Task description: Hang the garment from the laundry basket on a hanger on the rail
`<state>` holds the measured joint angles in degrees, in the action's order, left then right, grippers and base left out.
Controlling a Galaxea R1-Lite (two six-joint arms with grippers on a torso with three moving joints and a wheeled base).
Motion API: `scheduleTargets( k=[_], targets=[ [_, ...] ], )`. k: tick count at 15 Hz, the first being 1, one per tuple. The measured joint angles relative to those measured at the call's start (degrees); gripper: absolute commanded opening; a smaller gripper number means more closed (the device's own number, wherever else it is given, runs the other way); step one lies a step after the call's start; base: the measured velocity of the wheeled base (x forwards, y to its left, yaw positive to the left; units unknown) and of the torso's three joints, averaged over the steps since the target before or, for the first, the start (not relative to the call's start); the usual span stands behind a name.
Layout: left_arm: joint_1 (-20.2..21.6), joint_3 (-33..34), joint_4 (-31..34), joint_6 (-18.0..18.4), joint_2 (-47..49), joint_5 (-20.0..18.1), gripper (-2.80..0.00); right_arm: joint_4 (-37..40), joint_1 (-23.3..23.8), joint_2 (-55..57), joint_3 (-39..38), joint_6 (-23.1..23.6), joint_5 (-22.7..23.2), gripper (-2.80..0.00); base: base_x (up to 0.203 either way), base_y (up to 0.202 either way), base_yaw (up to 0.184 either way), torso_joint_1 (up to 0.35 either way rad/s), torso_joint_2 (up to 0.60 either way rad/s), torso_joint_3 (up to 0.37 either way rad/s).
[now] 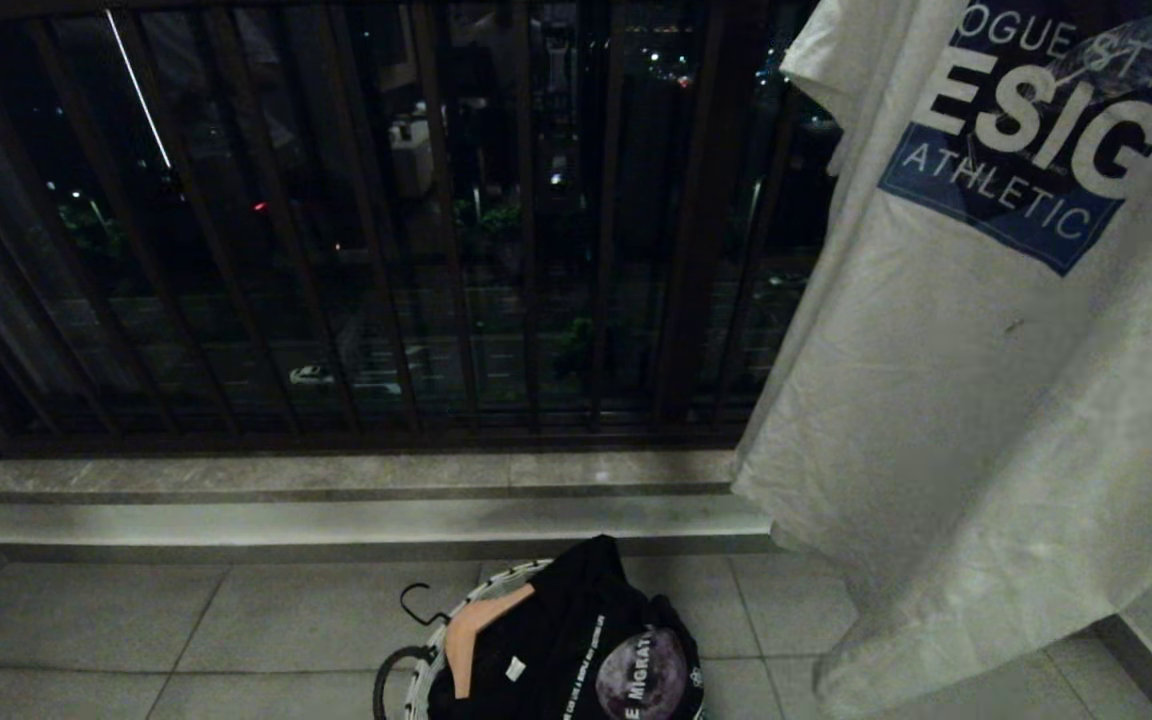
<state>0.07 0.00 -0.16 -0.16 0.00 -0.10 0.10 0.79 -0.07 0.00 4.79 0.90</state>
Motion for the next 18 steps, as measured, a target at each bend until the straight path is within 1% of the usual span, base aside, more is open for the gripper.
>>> scheduleTargets(
  k=[5,7,11,18],
  targets=[
    [0.0,0.0,0.0,0.0,0.0,0.0,-2.80,0.0,0.0,0.0,0.0,-0.4,0.0,-2.80,0.000,0.000,0.000,-0.017,0.44,0.419],
    [0.0,0.0,0.0,0.0,0.0,0.0,-2.80,0.0,0.0,0.0,0.0,-0.4,0.0,-2.80,0.000,0.000,0.000,0.010,0.22,0.232],
    [0.0,0.0,0.0,0.0,0.0,0.0,-2.80,0.0,0.0,0.0,0.0,-0.3,0.0,-2.80,0.000,0.000,0.000,0.004,0.05,0.055],
    [0.0,0.0,0.0,0.0,0.0,0.0,-2.80,0.0,0.0,0.0,0.0,0.0,0.0,-2.80,0.000,0.000,0.000,0.000,0.00,0.000]
  ],
)
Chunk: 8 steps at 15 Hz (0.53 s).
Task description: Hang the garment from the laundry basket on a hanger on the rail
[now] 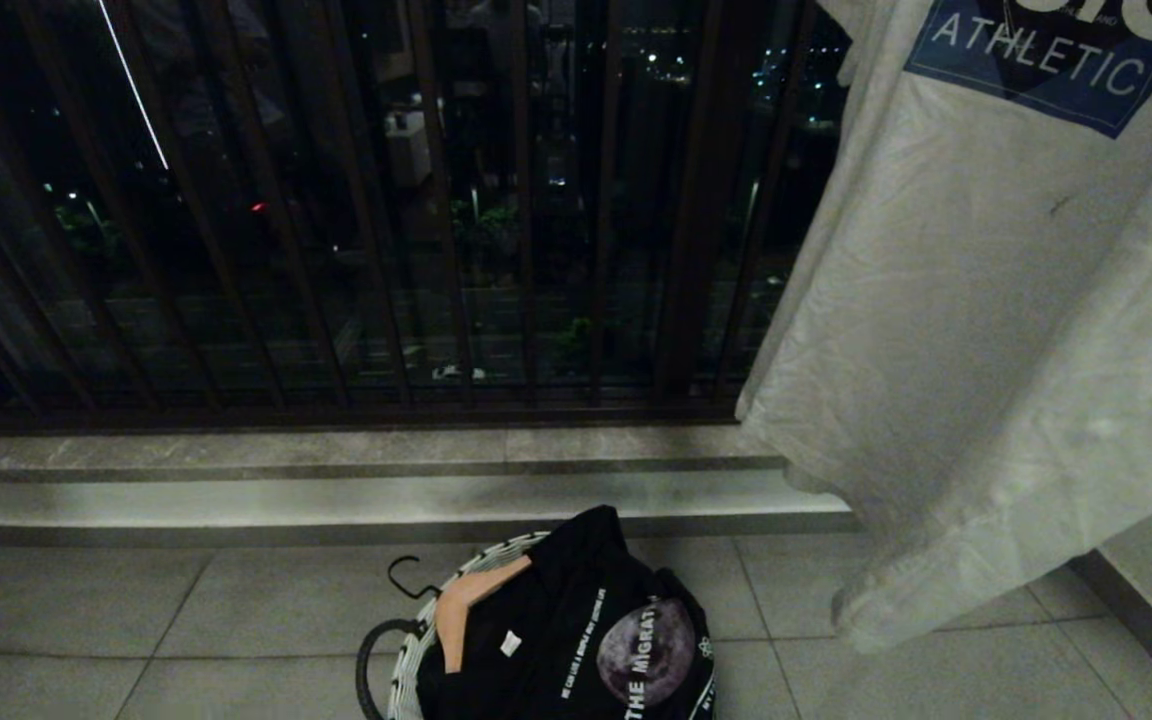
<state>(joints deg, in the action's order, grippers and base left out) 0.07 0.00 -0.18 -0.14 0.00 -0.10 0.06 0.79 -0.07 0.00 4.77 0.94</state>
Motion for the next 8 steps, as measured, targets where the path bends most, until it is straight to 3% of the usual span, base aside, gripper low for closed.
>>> scheduleTargets(
  k=[3,8],
  targets=[
    [0.0,0.0,0.1,0.0,0.0,0.0,-2.80,0.0,0.0,0.0,0.0,0.0,0.0,-2.80,-0.001,-0.076,-0.001,0.002,0.00,0.006],
    [0.0,0.0,0.0,0.0,0.0,0.0,-2.80,-0.1,0.0,0.0,0.0,0.0,0.0,-2.80,0.000,-0.195,0.003,0.001,0.00,0.008]
  ],
)
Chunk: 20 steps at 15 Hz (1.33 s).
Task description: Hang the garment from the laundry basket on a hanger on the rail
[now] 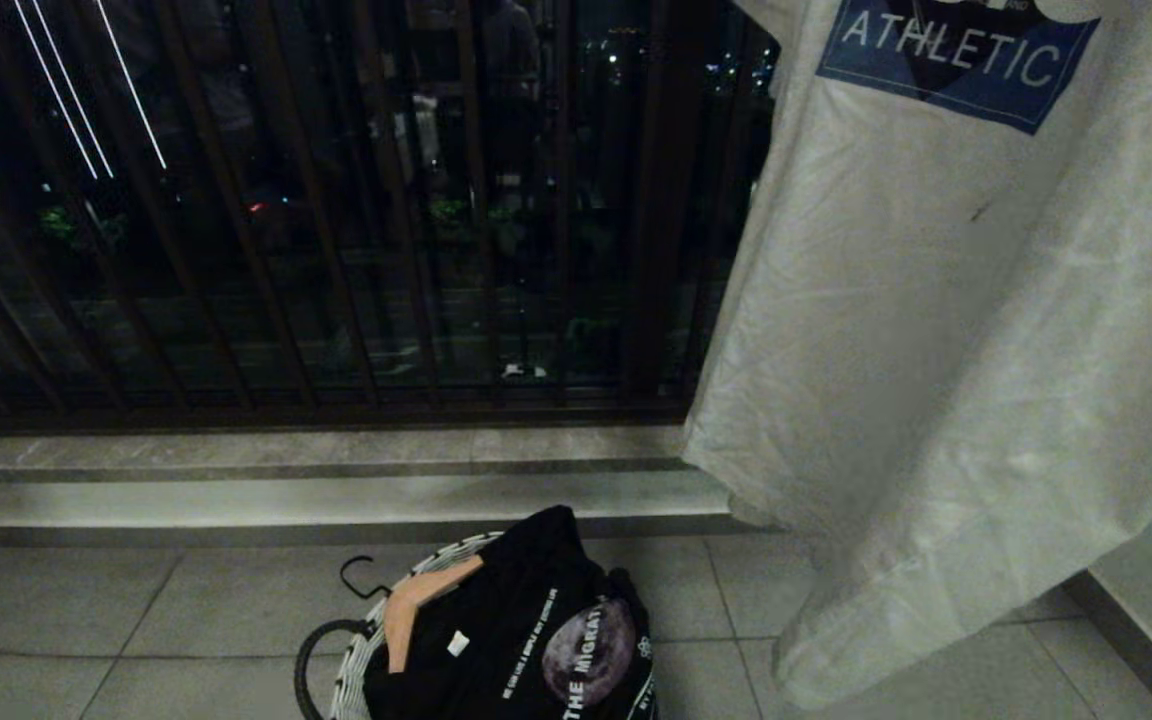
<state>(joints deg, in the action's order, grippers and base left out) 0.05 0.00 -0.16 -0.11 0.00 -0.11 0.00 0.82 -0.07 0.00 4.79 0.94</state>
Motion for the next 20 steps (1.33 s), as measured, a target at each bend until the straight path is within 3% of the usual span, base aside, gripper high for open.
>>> scheduleTargets(
  k=[7,20],
  targets=[
    [0.0,0.0,-0.1,0.1,0.0,0.0,-2.80,0.0,0.0,0.0,0.0,0.0,0.0,-2.80,0.000,-0.032,0.001,0.001,0.00,-0.020],
    [0.0,0.0,-0.1,0.1,0.0,0.0,-2.80,0.0,0.0,0.0,0.0,0.0,0.0,-2.80,0.000,0.000,0.000,0.004,0.00,-0.192]
  ],
)
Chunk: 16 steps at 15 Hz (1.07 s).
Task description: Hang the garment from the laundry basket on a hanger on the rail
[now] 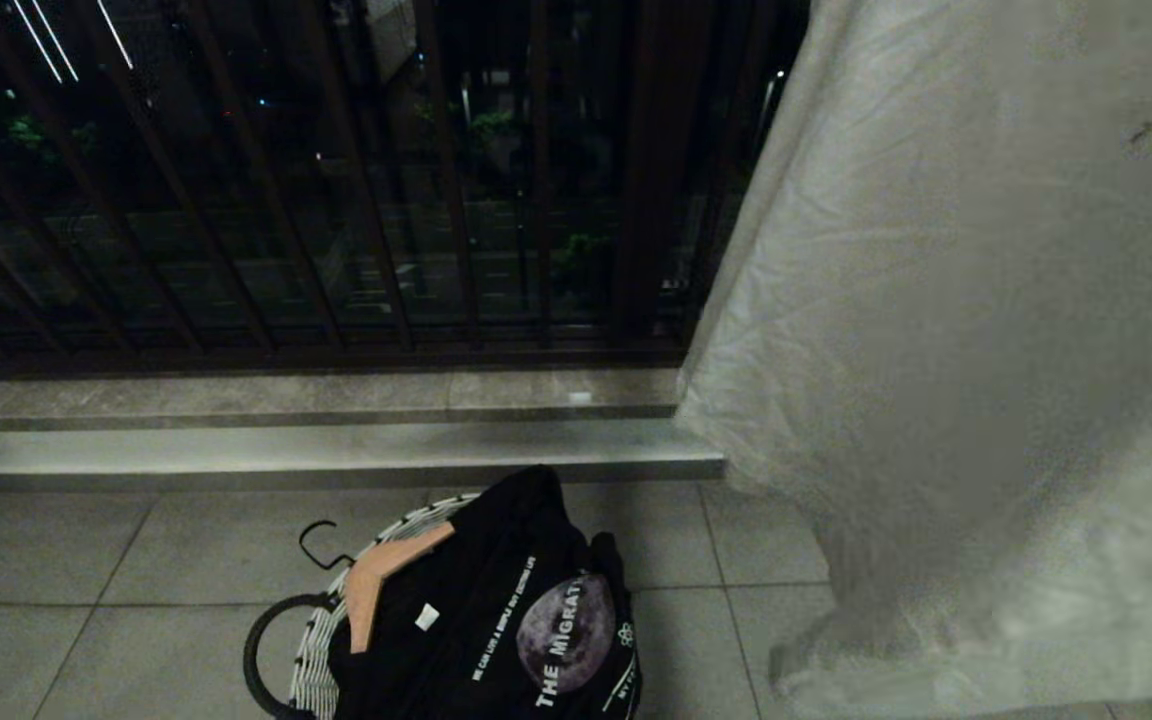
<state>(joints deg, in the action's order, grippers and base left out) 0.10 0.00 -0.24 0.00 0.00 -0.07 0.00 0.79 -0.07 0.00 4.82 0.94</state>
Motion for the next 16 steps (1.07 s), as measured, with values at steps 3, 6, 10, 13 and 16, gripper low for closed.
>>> scheduleTargets(
  k=[3,6,10,13,16],
  targets=[
    [0.0,0.0,0.0,-0.2,0.0,0.0,-2.80,0.0,0.0,0.0,0.0,0.0,0.0,-2.80,0.000,0.000,0.000,0.007,0.01,-0.196],
    [0.0,0.0,0.0,-0.3,0.0,0.0,-2.80,0.0,0.0,0.0,0.0,0.0,0.0,-2.80,0.000,0.000,0.000,0.002,0.00,-0.198],
    [0.0,0.0,0.0,-0.3,0.0,0.0,-2.80,0.0,0.0,0.0,0.0,0.0,0.0,-2.80,0.000,0.000,0.000,0.006,0.01,-0.199],
    [0.0,0.0,0.0,-0.3,0.0,0.0,-2.80,0.0,0.0,0.0,0.0,0.0,0.0,-2.80,0.000,0.000,0.000,0.003,0.01,-0.196],
    [0.0,0.0,0.0,-0.1,0.0,0.0,-2.80,0.0,0.0,0.0,0.0,0.0,0.0,-2.80,0.000,0.000,0.000,0.003,0.00,-0.175]
  ],
)
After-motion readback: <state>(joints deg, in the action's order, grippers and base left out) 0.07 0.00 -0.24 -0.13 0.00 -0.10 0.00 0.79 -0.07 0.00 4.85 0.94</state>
